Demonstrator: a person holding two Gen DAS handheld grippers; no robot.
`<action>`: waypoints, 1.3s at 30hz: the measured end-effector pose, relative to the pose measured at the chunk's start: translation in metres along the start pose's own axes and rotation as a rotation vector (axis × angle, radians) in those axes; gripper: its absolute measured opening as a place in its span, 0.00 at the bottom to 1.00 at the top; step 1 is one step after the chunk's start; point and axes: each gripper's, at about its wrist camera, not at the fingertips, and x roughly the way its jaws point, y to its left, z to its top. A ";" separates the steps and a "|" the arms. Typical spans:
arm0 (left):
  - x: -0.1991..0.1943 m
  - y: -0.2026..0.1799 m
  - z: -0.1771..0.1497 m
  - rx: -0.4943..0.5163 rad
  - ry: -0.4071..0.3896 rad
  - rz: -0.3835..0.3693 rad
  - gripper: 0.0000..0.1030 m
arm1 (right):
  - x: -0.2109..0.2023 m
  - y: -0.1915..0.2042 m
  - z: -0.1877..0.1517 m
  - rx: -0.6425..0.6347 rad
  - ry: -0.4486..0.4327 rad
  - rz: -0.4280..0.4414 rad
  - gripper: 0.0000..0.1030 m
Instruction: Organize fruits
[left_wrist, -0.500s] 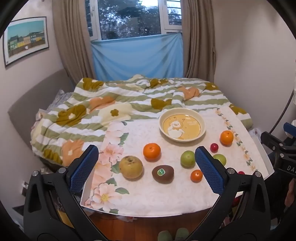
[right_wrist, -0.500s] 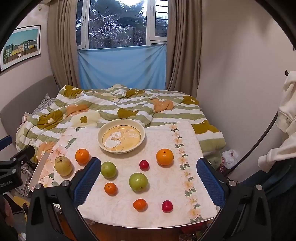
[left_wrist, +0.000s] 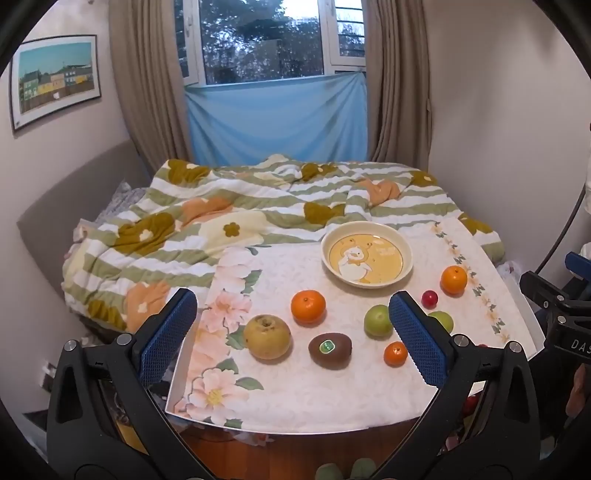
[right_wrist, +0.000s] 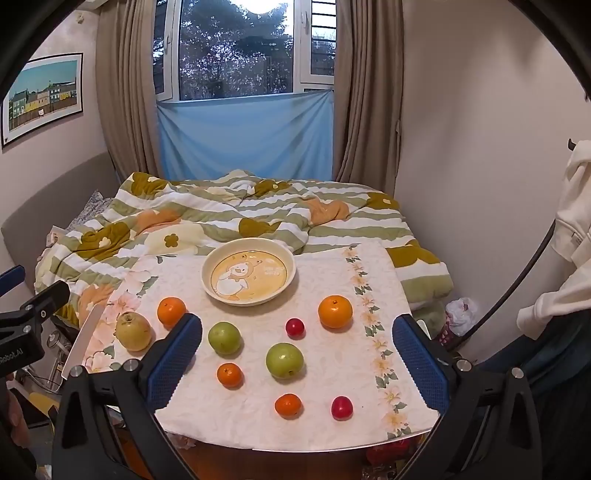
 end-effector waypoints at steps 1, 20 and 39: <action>0.001 0.000 -0.002 0.000 -0.001 -0.002 1.00 | 0.000 -0.001 -0.001 0.001 -0.002 0.001 1.00; 0.000 0.001 -0.002 0.000 -0.001 -0.001 1.00 | 0.001 0.003 -0.002 0.003 0.008 0.006 1.00; 0.002 0.000 -0.001 0.004 0.002 -0.001 1.00 | 0.002 0.005 -0.007 0.009 0.016 0.017 1.00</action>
